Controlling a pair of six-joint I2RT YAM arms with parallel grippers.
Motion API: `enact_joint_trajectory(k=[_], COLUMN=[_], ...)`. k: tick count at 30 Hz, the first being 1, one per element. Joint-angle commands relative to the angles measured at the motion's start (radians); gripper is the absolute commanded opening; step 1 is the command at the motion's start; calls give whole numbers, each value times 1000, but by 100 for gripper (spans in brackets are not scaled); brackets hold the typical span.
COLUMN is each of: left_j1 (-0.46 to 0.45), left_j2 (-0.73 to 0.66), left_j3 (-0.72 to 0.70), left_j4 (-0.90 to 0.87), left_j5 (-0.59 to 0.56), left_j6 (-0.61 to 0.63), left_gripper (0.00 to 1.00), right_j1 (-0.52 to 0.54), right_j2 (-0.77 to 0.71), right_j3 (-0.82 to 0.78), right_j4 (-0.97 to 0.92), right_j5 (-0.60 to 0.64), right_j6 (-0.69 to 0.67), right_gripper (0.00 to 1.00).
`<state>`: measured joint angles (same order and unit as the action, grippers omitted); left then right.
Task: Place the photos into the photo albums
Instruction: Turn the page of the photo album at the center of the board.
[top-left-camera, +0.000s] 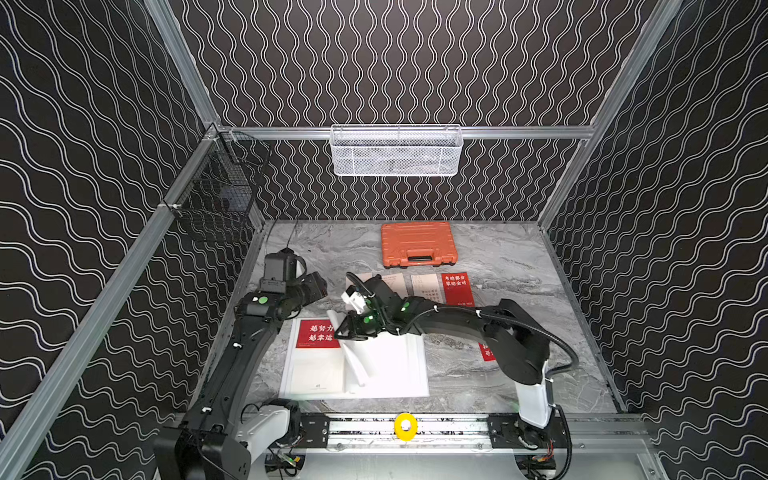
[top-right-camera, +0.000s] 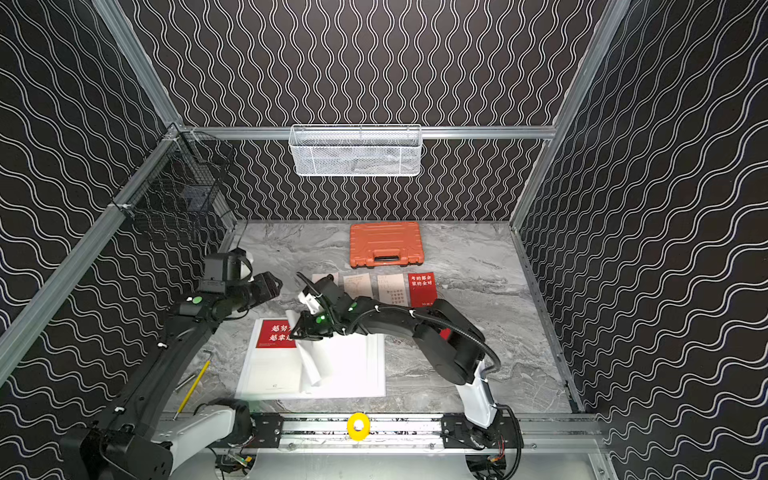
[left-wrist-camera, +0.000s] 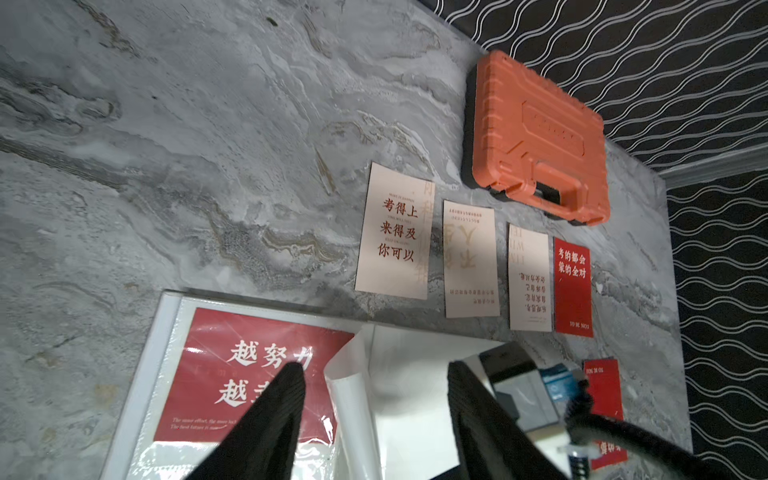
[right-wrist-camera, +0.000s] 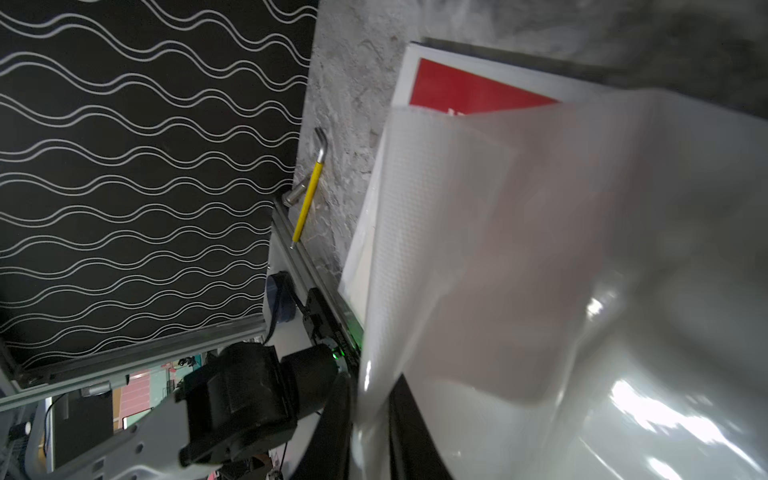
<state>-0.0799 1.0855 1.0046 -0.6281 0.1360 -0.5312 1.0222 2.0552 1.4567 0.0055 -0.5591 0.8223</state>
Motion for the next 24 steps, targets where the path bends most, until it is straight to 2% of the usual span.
enact_joint_trajectory(k=[1,6,8,11,24], left_j1=[35,72,77,77,74], left_j2=[4,11,17,31,92], left_j3=[28,48,49,39,-32], left_j4=[-38,-52,-54,-44,64], left_j5=[38,60,65,78,101], left_j6=[35,46,51,50,18], left_gripper=[60,60,60,60,61], right_j1=[9,17,18,15,-63], right_j2=[67,168,185,175,-42], right_j3=[88,199,233,228,-64], right_j4=[5,44,32,31,-4], right_j5=[-50,-110,-116,-114,5], right_j6=[27,78,75,62,-37], right_gripper=[19,22,36,50,63])
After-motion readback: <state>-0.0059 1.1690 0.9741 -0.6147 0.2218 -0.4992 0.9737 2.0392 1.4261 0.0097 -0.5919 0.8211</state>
